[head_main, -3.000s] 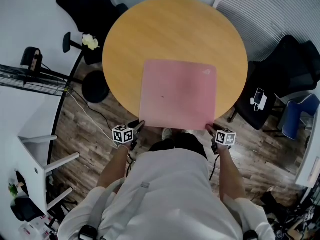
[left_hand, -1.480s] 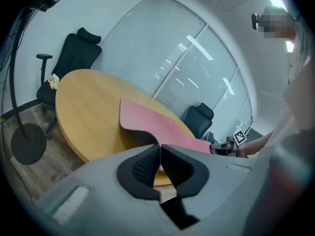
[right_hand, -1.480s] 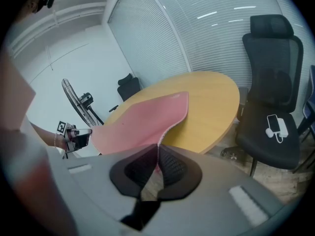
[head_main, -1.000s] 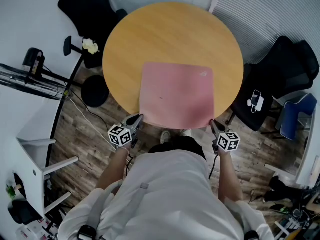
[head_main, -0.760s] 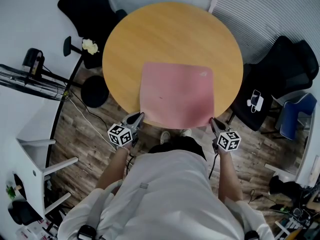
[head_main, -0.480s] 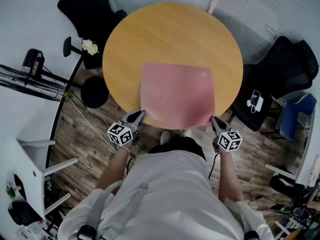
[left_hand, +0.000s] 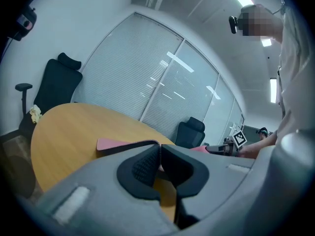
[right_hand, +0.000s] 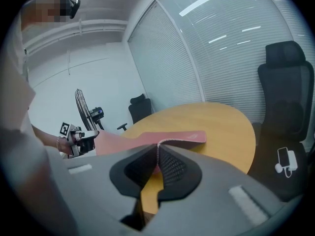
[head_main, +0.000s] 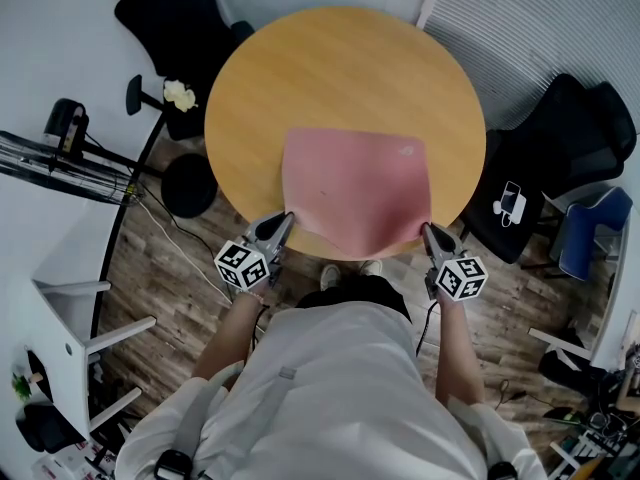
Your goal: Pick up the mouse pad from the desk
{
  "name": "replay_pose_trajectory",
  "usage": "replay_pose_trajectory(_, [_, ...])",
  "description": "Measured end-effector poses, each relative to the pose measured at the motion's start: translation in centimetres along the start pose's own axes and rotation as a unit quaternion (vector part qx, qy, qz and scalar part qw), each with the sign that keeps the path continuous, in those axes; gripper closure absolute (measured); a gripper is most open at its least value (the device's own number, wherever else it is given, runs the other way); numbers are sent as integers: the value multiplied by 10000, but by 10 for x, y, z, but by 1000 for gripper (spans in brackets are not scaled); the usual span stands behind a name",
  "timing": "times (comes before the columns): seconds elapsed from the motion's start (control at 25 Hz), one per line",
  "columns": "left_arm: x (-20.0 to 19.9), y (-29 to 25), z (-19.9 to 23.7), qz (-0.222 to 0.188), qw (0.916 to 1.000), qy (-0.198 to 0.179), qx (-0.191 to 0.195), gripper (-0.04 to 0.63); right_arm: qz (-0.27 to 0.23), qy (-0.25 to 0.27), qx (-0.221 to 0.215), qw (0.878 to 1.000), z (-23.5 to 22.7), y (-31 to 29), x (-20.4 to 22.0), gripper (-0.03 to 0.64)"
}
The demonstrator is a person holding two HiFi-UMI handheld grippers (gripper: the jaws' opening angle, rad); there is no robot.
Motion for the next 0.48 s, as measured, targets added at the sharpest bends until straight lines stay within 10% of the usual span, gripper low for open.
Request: replay_pose_trajectory(0.48, [-46,-9,-7,-324,9988,-348,-83,580,-447,238,51,9987,11,3,-41,600])
Point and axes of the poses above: the fingertips, and each gripper's own axes: y backward along the fingers, z to its left, x out of its underside, the point moved 5 cm from there along y, backward along the fingers, and after that the axes turned 4 degrees about x, right-handed, at the moved point
